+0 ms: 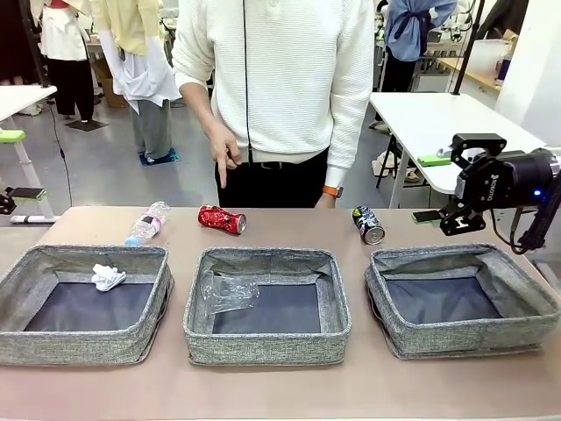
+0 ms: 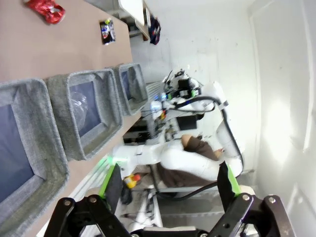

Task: Sort the waste into the appropriate baskets.
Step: Pick up the waste item pointed out by the person.

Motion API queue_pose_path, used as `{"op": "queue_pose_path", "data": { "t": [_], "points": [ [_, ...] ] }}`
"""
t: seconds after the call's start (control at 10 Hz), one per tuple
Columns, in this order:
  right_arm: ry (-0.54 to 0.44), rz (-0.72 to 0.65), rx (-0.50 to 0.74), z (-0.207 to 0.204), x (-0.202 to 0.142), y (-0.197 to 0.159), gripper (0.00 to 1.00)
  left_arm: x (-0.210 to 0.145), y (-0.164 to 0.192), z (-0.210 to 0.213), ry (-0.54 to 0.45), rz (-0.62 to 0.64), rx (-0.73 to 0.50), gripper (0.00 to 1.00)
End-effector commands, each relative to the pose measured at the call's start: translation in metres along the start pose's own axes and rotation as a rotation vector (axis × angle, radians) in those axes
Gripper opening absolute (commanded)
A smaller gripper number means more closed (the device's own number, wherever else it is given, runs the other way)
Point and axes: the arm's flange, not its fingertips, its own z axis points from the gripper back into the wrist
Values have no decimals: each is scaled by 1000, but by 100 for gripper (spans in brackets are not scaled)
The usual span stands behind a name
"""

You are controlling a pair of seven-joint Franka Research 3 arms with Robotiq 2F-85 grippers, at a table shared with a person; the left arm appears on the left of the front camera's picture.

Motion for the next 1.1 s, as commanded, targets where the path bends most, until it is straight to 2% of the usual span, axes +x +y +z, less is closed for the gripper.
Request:
{"op": "queue_pose_path", "data": {
  "t": [0.0,0.2,0.4,0.5,0.7,0.8,0.9,1.0],
  "points": [
    [14,-15,-7,5,0,4,100,27,-15,-47,169,-393,192,100],
    [14,-15,-7,5,0,4,100,45,-31,-116,404,-861,393,100],
    [14,-15,-7,5,0,4,100,41,-38,-166,495,-1256,557,100],
    [14,-15,-7,5,0,4,100,36,-41,-186,501,-1473,712,100],
    [14,-15,-7,5,0,4,100,27,-32,-218,629,-1778,941,100],
    [14,-15,-7,5,0,4,100,25,-26,-227,690,-1887,1010,100],
    [14,-15,-7,5,0,4,100,24,-22,-236,672,-2006,1009,100],
    [14,-15,-7,5,0,4,100,32,-19,-250,629,-2053,1060,100]
  ]
}}
